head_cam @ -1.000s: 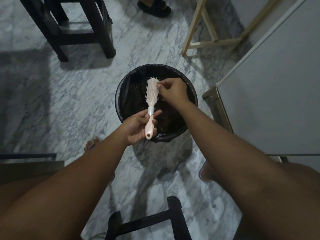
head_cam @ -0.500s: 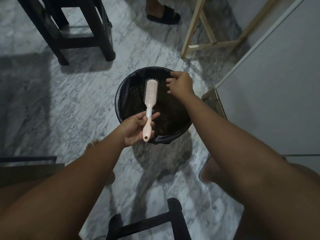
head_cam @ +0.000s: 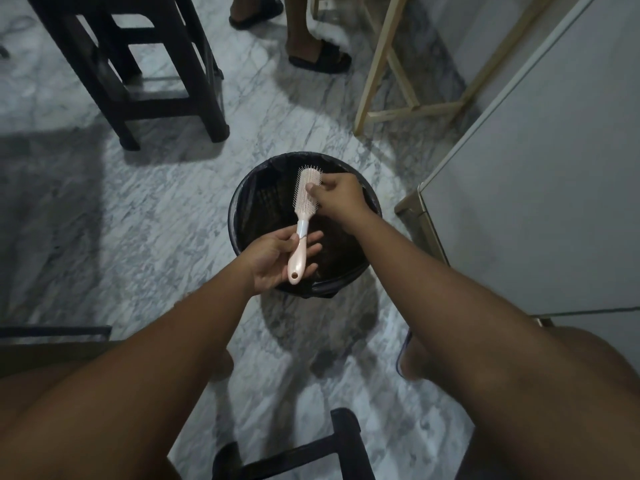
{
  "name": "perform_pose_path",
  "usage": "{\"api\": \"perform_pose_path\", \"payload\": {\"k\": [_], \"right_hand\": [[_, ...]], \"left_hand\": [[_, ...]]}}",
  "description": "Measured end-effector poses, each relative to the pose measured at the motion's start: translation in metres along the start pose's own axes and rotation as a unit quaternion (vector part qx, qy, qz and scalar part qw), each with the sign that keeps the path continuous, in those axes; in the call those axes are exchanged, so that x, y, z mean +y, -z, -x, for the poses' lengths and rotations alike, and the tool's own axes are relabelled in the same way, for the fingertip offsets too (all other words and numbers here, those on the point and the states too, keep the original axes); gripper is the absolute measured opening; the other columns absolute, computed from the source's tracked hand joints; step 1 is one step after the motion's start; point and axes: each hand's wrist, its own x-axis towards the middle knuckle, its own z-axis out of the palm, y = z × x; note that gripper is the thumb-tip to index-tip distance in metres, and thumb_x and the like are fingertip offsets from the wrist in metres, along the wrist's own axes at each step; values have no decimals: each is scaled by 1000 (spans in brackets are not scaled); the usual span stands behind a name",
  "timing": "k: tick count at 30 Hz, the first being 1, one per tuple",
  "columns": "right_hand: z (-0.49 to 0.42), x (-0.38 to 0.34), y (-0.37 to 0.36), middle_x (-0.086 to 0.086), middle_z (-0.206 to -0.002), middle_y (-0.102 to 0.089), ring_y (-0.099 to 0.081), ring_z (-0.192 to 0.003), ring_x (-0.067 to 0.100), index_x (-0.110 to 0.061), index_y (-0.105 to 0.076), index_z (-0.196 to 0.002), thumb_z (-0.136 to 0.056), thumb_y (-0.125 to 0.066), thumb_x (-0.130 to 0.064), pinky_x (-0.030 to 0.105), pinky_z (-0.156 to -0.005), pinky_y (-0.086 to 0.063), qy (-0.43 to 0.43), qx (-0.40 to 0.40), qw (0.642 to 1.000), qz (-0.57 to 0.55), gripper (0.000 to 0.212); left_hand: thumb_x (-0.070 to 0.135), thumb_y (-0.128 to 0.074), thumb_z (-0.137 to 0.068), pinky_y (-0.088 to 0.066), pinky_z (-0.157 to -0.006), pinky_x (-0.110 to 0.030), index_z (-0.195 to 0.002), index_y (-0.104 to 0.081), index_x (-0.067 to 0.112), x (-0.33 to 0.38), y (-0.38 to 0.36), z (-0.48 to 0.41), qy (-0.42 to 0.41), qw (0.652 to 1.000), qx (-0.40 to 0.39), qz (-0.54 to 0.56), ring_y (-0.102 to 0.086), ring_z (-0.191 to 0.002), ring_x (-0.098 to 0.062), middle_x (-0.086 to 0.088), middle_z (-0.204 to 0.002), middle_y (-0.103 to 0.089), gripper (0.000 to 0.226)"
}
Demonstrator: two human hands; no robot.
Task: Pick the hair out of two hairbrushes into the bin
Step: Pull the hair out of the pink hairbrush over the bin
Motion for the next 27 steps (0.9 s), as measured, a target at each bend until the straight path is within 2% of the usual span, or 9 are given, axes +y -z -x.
{"api": "perform_pose_path", "payload": {"k": [2, 4, 8, 12, 16, 19, 23, 27], "right_hand": [[8, -12, 7, 15, -97, -75, -72, -94, 29, -3, -68, -114, -86, -73, -21, 51, -86, -59, -1, 15, 1000, 0, 33], [14, -19, 12, 16, -97, -75, -73, -93, 30, -1, -68, -115, -86, -73, -21, 51, -86, -59, -7, 30, 999, 9, 36], [13, -22, 16, 12, -91, -76, -73, -89, 28, -6, -73, -103, -83, -74, -25, 52, -83, -59, -9, 30, 999, 36, 28], [14, -24, 14, 11, -92, -77, -73, -87, 23, -1, -74, -99, -86, -72, -28, 42, -85, -58, -2, 39, 996, 74, 29], [1, -12, 3, 15, -82, -75, -72, -79, 25, 0, -73, -84, -85, -72, -28, 44, -81, -58, 2, 28, 994, 103, 28], [-9, -1, -2, 20, -81, -73, -65, -70, 24, 3, -71, -80, -86, -70, -27, 43, -76, -56, 1, 14, 992, 123, 30], [-22, 8, -6, 22, -89, -73, -71, -86, 34, 6, -71, -90, -86, -69, -27, 46, -82, -56, -5, 4, 991, 137, 33], [-27, 4, -2, 25, -91, -72, -69, -87, 37, 8, -68, -93, -86, -68, -28, 50, -82, -56, -8, 5, 990, 142, 37]], "left_hand": [[6, -37, -105, -59, -81, -47, -138, -50, 13, 5, -8, 6, -8, 1000, 5, -21, -70, -107, -20, -9, -129, -67, 36], [4, -39, -104, -57, -85, -48, -140, -49, 12, 9, -15, 11, -16, 998, 20, -58, -68, -108, -23, -11, -127, -67, 38], [-3, -44, -101, -57, -87, -47, -142, -47, 3, 15, -22, 19, -18, 992, 39, -119, -68, -110, -27, -16, -130, -65, 41], [-4, -51, -98, -60, -85, -43, -139, -48, -3, 16, -19, 16, -22, 989, 62, -131, -70, -107, -28, -19, -127, -66, 41], [-4, -52, -97, -51, -100, -48, -140, -48, 1, 14, -5, 2, -7, 987, 87, -135, -71, -107, -29, -20, -122, -69, 43], [-3, -52, -97, -49, -102, -48, -141, -48, 2, 12, 3, -10, 4, 985, 102, -141, -70, -108, -29, -18, -121, -69, 44], [-3, -53, -97, -51, -100, -46, -141, -49, 5, 10, 9, -27, 25, 983, 114, -144, -70, -108, -28, -17, -119, -71, 45], [-3, -54, -96, -53, -96, -43, -139, -52, 6, 18, 4, -32, 32, 980, 118, -157, -70, -109, -28, -17, -119, -71, 44]]}}
